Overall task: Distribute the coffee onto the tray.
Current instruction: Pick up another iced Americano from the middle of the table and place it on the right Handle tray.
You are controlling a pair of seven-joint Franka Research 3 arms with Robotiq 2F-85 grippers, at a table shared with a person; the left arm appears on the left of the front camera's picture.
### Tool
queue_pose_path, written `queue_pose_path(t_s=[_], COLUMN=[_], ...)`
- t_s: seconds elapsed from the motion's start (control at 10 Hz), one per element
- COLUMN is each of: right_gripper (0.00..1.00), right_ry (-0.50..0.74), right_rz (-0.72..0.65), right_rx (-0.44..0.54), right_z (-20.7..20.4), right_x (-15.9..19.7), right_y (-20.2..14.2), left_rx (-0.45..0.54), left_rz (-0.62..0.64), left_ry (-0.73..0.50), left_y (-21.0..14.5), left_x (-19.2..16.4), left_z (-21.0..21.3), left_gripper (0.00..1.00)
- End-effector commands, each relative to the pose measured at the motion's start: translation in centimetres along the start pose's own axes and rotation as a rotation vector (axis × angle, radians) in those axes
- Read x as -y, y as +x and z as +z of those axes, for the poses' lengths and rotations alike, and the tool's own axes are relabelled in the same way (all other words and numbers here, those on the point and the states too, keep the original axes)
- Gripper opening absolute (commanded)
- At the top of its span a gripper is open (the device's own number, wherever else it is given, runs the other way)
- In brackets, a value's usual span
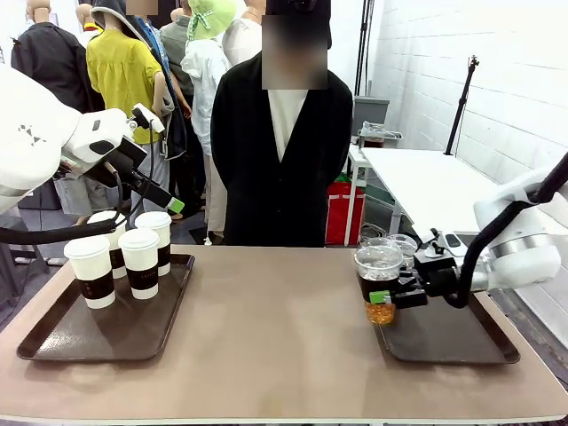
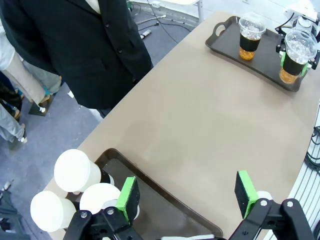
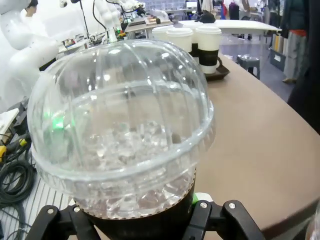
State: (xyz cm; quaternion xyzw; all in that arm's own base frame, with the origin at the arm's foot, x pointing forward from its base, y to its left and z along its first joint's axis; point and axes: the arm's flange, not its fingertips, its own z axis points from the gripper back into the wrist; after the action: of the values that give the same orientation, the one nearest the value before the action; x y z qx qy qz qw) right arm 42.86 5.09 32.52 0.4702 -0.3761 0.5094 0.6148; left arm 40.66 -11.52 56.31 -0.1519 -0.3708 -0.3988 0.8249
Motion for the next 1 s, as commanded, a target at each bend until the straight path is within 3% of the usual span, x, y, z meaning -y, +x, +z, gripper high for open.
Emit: queue_pose_path(t_s=[0.0, 0.4, 0.9], right_gripper=[0.66, 0.66, 0.66], right_ry=[0.006, -0.070, -0.132], right_rz=[0.021, 0.046, 0.081], right_rx=[0.030, 0.110, 0.147], right_z=[1.8, 6.0, 6.2], right_x=[-0.7, -0.7, 1.2], right_y=[-1.3, -4.6, -8.8], left_rx=[0.003, 0.003, 0.003], left_rz=[0.006, 0.006, 0.006], left_ry=[-0.010, -0.010, -0.010], left_y=[-0.1, -0.1, -0.1], left_x=[-0.1, -0.1, -0.1], left_z=[0.0, 0.0, 0.0], left_gripper=[1.00, 1.00, 1.00])
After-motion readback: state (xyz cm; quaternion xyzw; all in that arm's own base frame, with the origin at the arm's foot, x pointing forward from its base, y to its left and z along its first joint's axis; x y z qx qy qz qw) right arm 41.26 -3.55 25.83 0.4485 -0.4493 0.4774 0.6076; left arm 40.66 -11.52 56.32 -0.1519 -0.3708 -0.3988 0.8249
